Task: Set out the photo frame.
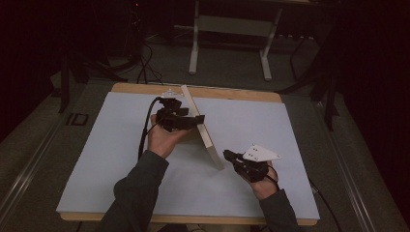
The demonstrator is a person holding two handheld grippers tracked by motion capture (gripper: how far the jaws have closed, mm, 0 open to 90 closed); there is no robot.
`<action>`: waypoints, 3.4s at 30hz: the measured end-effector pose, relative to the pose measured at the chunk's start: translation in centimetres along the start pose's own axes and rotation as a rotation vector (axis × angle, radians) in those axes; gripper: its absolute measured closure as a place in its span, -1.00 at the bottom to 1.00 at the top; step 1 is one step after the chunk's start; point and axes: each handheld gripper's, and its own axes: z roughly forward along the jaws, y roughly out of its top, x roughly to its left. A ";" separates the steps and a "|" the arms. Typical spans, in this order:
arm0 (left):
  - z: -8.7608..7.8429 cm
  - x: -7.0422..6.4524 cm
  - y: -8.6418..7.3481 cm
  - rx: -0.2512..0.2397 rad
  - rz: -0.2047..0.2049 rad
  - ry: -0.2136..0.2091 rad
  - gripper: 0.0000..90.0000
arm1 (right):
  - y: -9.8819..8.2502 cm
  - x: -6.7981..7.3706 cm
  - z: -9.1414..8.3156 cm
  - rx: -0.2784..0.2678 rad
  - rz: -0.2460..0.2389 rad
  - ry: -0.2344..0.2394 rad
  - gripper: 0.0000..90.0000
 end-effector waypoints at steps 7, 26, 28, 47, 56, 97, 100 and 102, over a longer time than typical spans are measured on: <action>1.0 -0.3 0.1 0.019 -0.026 0.022 -0.47 | 0.1 -0.1 0.0 -0.006 0.009 0.003 0.72; 1.9 0.0 0.7 0.054 -0.075 0.054 -0.35 | 0.4 0.9 1.4 0.006 -0.002 0.036 0.81; 2.0 0.0 0.8 0.058 -0.077 0.056 -0.32 | 0.5 1.1 1.5 0.007 -0.002 0.040 0.81; 2.2 -0.1 1.0 0.089 -0.116 0.062 0.00 | 0.6 1.3 1.6 0.010 -0.020 0.044 0.80; 2.3 -0.1 1.3 0.102 -0.113 0.064 0.01 | 0.6 1.2 1.4 0.007 -0.016 0.040 0.79; 2.7 1.6 3.2 0.186 -0.140 0.083 0.30 | 0.5 0.4 0.7 -0.008 0.002 0.021 0.76; 2.7 1.7 3.4 0.192 -0.139 0.090 0.33 | 0.6 0.3 0.7 -0.009 0.003 0.020 0.76; 2.7 1.6 3.6 0.199 -0.132 0.097 0.35 | 0.6 0.3 0.7 -0.010 0.004 0.020 0.76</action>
